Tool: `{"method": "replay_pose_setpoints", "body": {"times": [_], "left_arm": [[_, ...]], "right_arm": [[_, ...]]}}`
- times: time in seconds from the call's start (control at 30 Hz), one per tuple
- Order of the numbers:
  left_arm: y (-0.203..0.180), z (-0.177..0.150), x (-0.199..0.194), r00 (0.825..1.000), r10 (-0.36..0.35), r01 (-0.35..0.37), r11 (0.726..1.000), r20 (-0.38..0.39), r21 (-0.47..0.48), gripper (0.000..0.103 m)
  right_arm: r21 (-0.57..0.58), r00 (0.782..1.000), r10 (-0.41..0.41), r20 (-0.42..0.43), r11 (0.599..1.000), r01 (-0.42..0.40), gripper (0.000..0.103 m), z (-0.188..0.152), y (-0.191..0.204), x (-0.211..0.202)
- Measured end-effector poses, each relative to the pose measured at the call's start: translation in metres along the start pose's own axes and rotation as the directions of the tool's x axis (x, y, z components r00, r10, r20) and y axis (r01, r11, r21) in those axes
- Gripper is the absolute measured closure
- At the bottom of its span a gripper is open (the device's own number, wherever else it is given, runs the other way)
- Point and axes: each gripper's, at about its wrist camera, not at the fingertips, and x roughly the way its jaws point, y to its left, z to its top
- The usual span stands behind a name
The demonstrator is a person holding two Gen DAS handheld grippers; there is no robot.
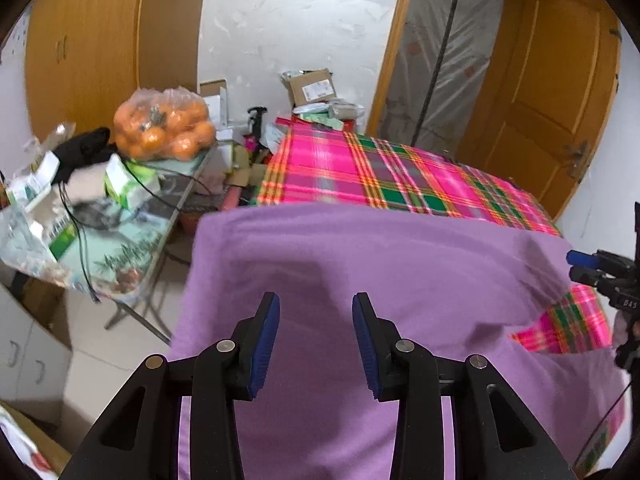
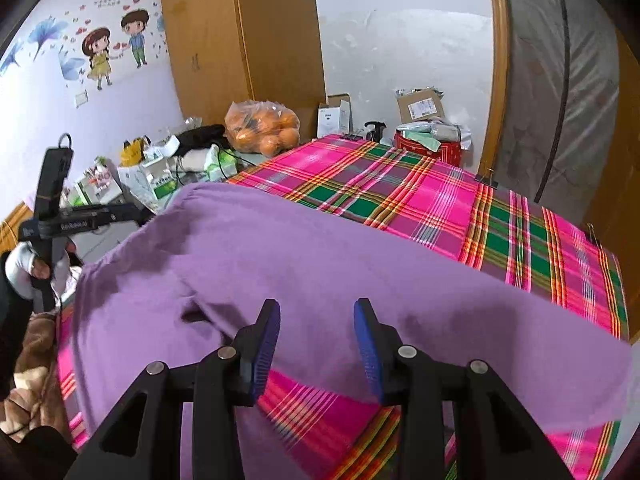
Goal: Fold clothes
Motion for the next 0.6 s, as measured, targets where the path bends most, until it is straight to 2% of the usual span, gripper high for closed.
{"method": "replay_pose_setpoints", "body": {"times": [0.37, 0.6], "left_arm": [[0.029, 0.04, 0.048, 0.999, -0.013, 0.016, 0.999, -0.052, 0.051, 0.063], [0.032, 0.057, 0.085, 0.997, 0.016, -0.006, 0.992, -0.079, 0.125, 0.063]], "right_arm": [[-0.041, 0.998, 0.0, -0.06, 0.999, -0.003, 0.064, 0.036, -0.031, 0.056], [-0.078, 0.995, -0.005, -0.102, 0.997, -0.003, 0.064, 0.05, -0.05, 0.094]]}}
